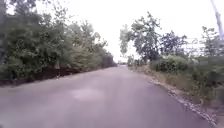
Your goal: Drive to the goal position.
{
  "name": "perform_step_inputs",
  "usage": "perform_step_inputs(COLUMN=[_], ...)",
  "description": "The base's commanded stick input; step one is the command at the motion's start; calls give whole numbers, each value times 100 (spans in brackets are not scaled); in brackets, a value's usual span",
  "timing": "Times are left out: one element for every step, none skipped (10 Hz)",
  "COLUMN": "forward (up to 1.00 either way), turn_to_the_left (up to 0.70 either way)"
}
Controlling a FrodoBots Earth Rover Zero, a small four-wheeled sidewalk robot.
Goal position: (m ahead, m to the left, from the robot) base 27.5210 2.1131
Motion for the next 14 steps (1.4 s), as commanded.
perform_step_inputs(forward=[100,100,100,100,100,100,100,100,100,100,100,100,100,100], turn_to_the_left=[-40,-40,-4,0,0,0,0,0,0,0,0,0,0,0])
